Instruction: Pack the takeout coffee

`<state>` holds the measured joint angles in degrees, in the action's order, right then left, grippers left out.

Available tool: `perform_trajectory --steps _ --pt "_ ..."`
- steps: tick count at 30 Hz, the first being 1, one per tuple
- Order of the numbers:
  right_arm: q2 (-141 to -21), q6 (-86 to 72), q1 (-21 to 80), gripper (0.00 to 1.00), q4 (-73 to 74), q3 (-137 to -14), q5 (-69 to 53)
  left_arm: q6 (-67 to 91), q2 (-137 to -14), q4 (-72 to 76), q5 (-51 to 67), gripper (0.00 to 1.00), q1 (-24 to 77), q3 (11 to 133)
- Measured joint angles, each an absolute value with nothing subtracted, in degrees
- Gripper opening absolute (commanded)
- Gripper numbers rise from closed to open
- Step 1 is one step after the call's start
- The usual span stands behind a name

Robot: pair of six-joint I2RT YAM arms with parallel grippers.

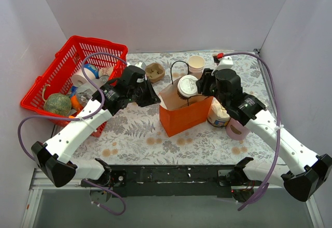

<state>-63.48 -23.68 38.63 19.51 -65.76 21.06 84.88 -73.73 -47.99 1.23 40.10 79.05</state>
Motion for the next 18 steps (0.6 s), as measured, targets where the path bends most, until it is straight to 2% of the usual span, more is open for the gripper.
perform_trajectory --steps 4,12,13,14,18 --pt "-64.45 -23.51 38.63 0.17 19.42 -65.76 19.38 84.86 -73.73 -47.97 1.23 0.03 40.1 79.05" --pt "-69.38 -23.53 38.61 0.11 21.37 -65.87 15.92 84.86 -73.71 -47.75 1.23 0.03 40.1 79.05" --pt "-69.73 -23.51 38.61 0.04 22.0 -66.0 15.92 84.86 -73.71 -47.72 1.23 0.03 40.1 79.05" --pt "-70.04 -23.49 38.61 0.01 22.55 -66.22 15.92 84.86 -73.71 -47.7 1.23 0.04 40.1 79.05" --pt "-70.59 -22.76 38.61 0.01 23.49 -66.32 15.46 84.86 -73.71 -47.53 1.28 0.06 40.1 79.05"
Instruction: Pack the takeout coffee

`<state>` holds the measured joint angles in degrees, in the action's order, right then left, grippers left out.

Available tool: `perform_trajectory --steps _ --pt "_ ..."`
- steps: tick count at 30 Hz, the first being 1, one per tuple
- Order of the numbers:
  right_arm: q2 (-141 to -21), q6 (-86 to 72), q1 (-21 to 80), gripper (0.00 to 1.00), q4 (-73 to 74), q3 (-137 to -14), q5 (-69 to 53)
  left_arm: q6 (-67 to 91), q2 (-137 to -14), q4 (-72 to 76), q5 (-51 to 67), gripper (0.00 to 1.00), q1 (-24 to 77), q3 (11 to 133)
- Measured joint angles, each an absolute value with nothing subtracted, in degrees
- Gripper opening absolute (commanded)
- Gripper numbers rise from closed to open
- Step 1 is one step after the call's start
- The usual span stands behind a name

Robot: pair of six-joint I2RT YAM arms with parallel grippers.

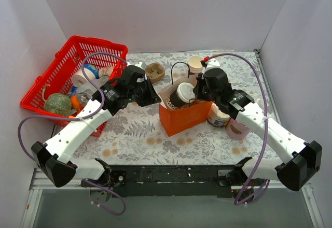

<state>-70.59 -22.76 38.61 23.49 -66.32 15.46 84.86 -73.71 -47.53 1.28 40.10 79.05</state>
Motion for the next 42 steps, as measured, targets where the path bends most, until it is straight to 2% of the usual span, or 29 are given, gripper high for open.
perform_trajectory --steps 15,22,29,36,42 --pt "-72.05 -14.66 38.59 0.01 27.0 -70.78 19.07 84.62 -73.58 -45.87 1.98 0.07 40.1 79.05" --pt "-73.12 -10.61 38.61 0.01 28.14 -70.63 17.85 84.38 -73.45 -44.91 3.07 0.26 40.1 79.5" --pt "-74.28 -9.8 39.44 0.01 28.1 -70.22 13.89 83.88 -73.54 -43.22 5.89 0.31 40.1 85.12" --pt "-74.3 -9.87 40.21 0.01 27.27 -68.69 13.23 82.78 -74.74 -40.25 8.88 0.31 40.27 89.49" --pt "-74.17 -9.69 40.21 0.01 25.32 -66.63 13.34 80.82 -82.76 -38.54 10.09 0.28 41.95 93.56"
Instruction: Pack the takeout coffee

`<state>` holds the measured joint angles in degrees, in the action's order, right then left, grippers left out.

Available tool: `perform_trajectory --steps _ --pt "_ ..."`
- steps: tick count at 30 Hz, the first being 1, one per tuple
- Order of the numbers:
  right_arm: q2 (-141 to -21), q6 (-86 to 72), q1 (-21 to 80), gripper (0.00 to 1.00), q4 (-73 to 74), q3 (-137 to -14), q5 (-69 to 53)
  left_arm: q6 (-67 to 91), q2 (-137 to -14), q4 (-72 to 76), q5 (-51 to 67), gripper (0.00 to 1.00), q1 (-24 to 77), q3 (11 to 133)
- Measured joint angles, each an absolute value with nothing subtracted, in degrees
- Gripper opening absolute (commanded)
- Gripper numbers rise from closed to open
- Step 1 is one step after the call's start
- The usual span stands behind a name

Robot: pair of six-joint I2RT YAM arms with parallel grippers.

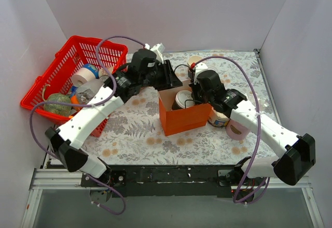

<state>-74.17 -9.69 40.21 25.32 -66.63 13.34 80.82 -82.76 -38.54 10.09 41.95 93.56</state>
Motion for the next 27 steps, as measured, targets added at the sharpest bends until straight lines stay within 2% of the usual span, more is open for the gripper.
perform_trajectory --steps 5,11,27 --pt "-74.06 -9.21 40.23 0.01 24.34 -64.77 13.37 79.31 -88.42 -40.29 8.45 0.27 44.1 93.38" --pt "-74.06 -9.06 40.25 0.01 23.77 -64.58 13.56 77.28 -89.78 -41.47 5.41 0.23 47.18 93.41" --pt "-73.97 -10.57 40.25 0.01 22.22 -61.95 12.67 76.14 -93.67 -43.2 3.84 0.22 48.95 88.71"
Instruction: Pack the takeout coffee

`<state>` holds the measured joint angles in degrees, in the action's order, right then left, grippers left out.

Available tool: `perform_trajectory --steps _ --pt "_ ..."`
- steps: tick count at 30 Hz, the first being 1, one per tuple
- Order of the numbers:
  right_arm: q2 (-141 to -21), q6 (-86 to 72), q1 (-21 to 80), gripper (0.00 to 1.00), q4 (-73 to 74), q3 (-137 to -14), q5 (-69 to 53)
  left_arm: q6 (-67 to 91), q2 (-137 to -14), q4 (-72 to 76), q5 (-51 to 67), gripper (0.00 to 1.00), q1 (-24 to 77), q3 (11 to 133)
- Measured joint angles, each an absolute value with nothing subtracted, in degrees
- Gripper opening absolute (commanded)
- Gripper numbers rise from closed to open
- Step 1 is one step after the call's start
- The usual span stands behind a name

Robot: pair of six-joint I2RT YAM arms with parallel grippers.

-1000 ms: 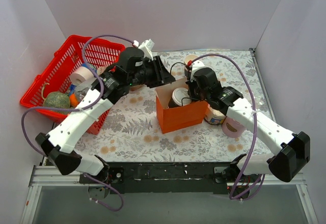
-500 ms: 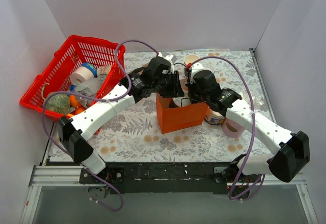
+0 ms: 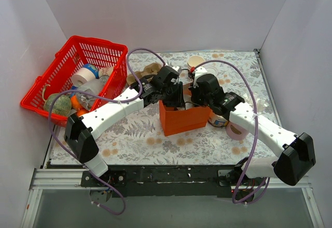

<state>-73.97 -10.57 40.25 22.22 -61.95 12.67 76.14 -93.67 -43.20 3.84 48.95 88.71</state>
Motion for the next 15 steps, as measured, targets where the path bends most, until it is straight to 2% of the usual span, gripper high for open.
perform_trajectory --steps 15 --pt "-74.76 -13.19 40.25 0.05 19.22 -59.11 9.67 77.28 -94.67 -41.52 3.62 0.19 49.76 86.54"
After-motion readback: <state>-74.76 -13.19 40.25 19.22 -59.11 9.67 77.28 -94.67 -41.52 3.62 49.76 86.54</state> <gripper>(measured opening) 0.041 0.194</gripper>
